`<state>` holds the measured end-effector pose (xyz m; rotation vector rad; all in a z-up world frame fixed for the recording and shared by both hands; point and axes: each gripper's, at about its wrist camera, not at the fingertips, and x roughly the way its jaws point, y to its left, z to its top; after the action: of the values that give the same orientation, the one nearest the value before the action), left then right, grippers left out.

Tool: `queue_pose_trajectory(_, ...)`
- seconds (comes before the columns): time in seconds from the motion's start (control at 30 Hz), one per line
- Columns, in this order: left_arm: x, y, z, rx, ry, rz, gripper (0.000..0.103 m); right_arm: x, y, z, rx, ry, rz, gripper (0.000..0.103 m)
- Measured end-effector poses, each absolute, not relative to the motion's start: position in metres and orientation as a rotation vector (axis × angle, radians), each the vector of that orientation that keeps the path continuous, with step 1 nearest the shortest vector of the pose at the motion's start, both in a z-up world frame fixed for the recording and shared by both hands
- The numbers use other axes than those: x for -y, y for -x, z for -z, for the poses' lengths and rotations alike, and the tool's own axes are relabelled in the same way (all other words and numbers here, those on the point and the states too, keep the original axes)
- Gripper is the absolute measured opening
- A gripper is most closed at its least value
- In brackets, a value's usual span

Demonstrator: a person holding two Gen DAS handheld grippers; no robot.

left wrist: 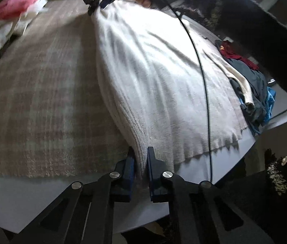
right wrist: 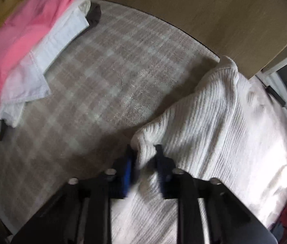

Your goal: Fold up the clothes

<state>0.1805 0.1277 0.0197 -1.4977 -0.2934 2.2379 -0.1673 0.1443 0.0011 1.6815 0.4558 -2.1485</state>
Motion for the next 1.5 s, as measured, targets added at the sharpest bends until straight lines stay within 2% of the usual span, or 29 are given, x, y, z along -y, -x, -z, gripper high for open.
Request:
queue_pose_trajectory(0.23,-0.177,-0.186,-0.075,0.059,1.342,-2.191,0.009,-0.268,0.158,-0.044,0.199,-1.565,2.2,0.013)
queue_pose_trajectory(0.33,-0.204,-0.18,-0.072,0.025,1.339,-2.11,0.011,-0.328,0.148,-0.038,0.403,-1.578,2.284,0.016)
queue_pose_trajectory(0.43,-0.22,-0.179,-0.061,0.011,1.398,-2.02,0.017,-0.369,0.141,-0.015,0.32,-1.791,2.368,0.028)
queue_pose_trajectory(0.57,-0.214,-0.189,-0.064,0.002,1.423,-2.001,0.025,-0.405,0.114,-0.034,0.37,-1.729,2.445,0.028)
queue_pose_trajectory(0.7,-0.191,-0.181,-0.069,0.039,1.427,-2.083,0.025,-0.403,0.072,-0.059,0.444,-1.559,2.372,0.028)
queue_pose_trajectory(0.83,-0.206,-0.165,-0.063,0.042,1.364,-2.102,0.025,-0.373,0.025,-0.036,0.339,-1.564,2.25,0.028)
queue_pose_trajectory(0.93,-0.227,-0.159,-0.037,-0.02,1.406,-2.036,0.025,-0.352,0.012,-0.004,0.255,-1.629,2.239,0.028)
queue_pose_trajectory(1.07,-0.231,-0.166,-0.024,-0.1,1.472,-1.99,0.024,-0.381,-0.013,-0.032,0.362,-1.589,2.287,0.028)
queue_pose_trajectory(1.27,-0.217,-0.183,-0.076,-0.071,1.344,-2.014,0.024,-0.516,-0.076,-0.102,0.537,-1.514,2.571,0.029)
queue_pose_trajectory(1.3,-0.22,-0.185,-0.084,-0.073,1.32,-2.018,0.024,-0.532,-0.083,-0.107,0.537,-1.53,2.608,0.03)
queue_pose_trajectory(1.4,-0.242,-0.185,-0.099,-0.081,1.273,-2.02,0.025,-0.56,-0.09,-0.117,0.443,-1.62,2.696,0.042)
queue_pose_trajectory(1.5,-0.277,-0.175,-0.103,-0.038,1.252,-1.992,0.029,-0.603,-0.098,-0.116,0.317,-1.722,2.763,0.044)
